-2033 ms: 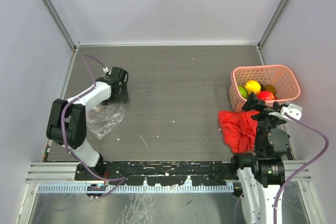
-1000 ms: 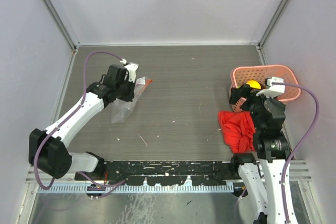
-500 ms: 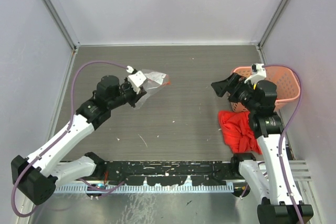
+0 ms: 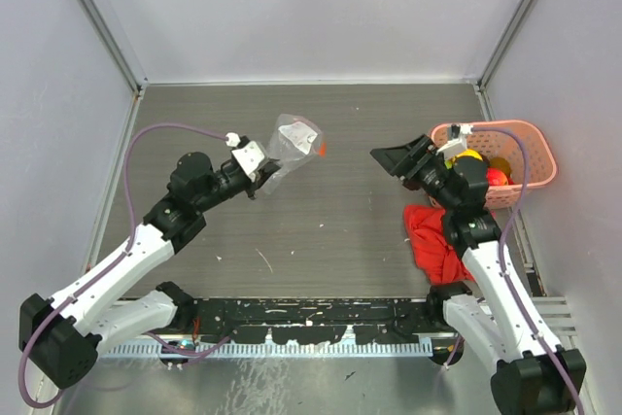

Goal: Place the food in the zip-top bag and seal the zipper
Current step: Open the zipper of the food storage bag.

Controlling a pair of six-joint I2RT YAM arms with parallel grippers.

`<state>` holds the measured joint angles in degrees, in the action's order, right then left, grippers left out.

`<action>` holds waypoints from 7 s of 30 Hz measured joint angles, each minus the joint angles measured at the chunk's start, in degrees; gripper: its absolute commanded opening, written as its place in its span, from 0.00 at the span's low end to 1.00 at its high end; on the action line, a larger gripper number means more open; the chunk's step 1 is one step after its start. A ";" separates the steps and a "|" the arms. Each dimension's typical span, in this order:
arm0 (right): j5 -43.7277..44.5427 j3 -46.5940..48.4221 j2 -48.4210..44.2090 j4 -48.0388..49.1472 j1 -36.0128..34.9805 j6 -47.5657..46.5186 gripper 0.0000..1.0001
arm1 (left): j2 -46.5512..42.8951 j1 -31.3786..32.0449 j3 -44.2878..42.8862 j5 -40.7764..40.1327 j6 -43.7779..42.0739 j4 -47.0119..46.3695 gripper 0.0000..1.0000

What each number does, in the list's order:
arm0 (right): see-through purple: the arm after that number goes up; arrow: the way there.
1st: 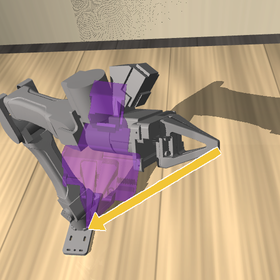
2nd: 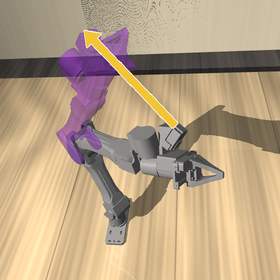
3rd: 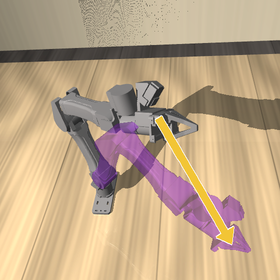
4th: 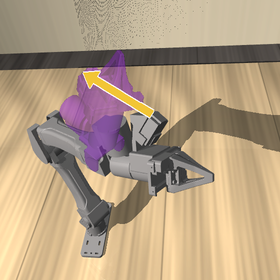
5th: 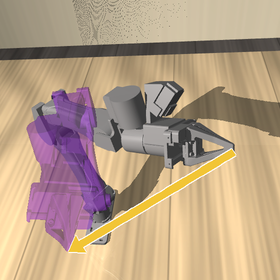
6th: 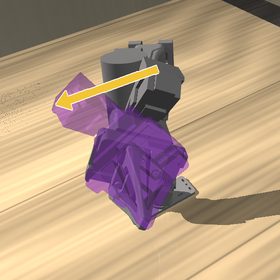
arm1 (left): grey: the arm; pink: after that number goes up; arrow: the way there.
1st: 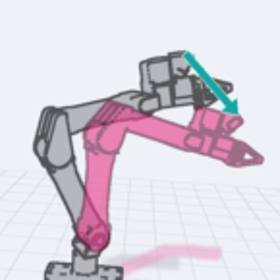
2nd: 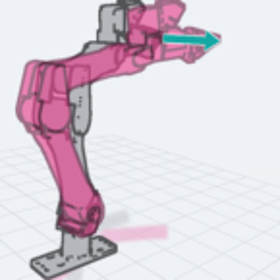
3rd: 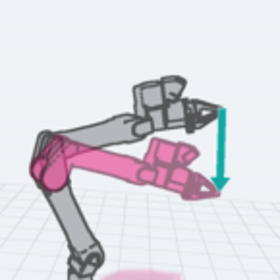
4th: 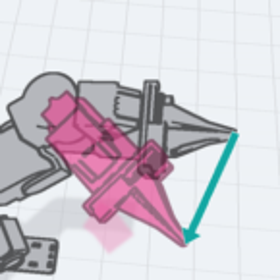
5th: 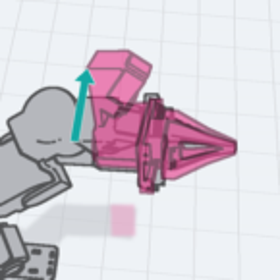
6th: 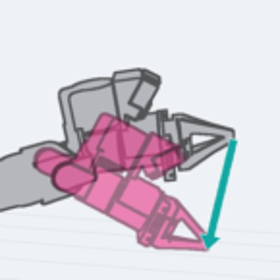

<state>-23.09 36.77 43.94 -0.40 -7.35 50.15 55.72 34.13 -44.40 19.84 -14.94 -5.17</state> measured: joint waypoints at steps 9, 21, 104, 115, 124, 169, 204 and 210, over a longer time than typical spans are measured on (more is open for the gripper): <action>5.88 -1.49 10.14 11.67 -12.35 5.38 0.82 | -1.64 0.04 4.20 0.50 5.03 -8.31 0.00; 11.69 -0.94 22.23 23.21 -21.14 9.88 0.78 | -1.64 0.11 4.72 1.66 7.91 -11.67 0.00; 29.14 18.99 24.11 2.19 -31.74 -24.09 0.01 | -11.10 2.93 -4.11 -10.64 22.34 22.80 0.69; 39.19 20.11 24.83 -0.31 -38.40 -30.73 0.00 | -1.62 2.93 -9.55 -17.33 47.65 22.56 0.76; 45.86 21.49 28.20 -1.46 -44.35 -33.83 0.00 | 4.63 2.93 -12.20 -18.88 57.55 22.62 0.74; 60.57 25.00 35.21 -5.03 -49.59 -34.51 0.00 | 12.98 2.86 -26.95 -37.66 33.40 48.54 0.00; 39.45 28.98 52.96 1.31 -38.34 -20.33 0.31 | 19.80 2.89 -34.88 -41.40 24.48 58.60 0.00; 37.03 26.82 52.96 2.10 -36.68 -19.82 0.31 | 19.80 2.91 -35.04 -40.33 23.78 57.61 0.00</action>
<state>13.93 63.59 96.90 1.69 -44.03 30.33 75.53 37.04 -79.44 -20.49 8.84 52.45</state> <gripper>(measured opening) 0.314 0.007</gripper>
